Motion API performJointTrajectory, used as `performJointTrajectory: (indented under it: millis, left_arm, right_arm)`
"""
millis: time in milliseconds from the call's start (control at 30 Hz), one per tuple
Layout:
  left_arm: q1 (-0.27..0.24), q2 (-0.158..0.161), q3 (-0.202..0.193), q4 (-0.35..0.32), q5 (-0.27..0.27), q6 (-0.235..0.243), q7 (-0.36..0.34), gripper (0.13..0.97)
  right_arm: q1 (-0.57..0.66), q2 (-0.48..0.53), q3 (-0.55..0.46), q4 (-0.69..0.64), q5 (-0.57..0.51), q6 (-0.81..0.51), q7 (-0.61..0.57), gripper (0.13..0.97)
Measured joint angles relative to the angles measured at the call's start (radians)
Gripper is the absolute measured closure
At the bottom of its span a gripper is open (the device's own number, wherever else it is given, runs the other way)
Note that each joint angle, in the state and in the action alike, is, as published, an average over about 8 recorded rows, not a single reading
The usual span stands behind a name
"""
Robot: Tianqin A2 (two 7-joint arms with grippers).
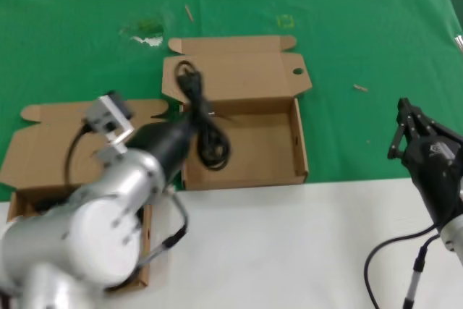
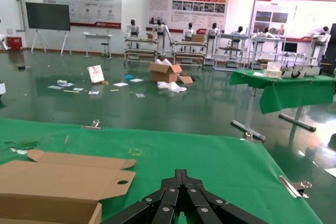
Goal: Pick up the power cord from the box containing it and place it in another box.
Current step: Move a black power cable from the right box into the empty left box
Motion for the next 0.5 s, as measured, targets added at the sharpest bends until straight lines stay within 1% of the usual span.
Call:
performJointTrajectory:
  millis: [67,167,367,500]
  left_arm:
    - [-0.045,0.000,0.052,0.068,0.051,-0.021,-0.059,0.888]
    - [-0.103,-0.001,0.110,0.167,0.113,-0.049,-0.132,0.888]
    - [-0.189,-0.004,0.195,0.344,0.207,-0.100,-0.246,0.889]
    - [-0.229,-0.007,0.240,0.436,0.251,-0.129,-0.306,0.890]
  right_arm:
    - [0.000,0.000,0.000,0.000,0.000,0.000,0.000,0.957]
    - [0.000,0.000,0.000,0.000,0.000,0.000,0.000,0.957]
    - [0.000,0.000,0.000,0.000,0.000,0.000,0.000,0.957]
    - [0.000,0.000,0.000,0.000,0.000,0.000,0.000,0.957]
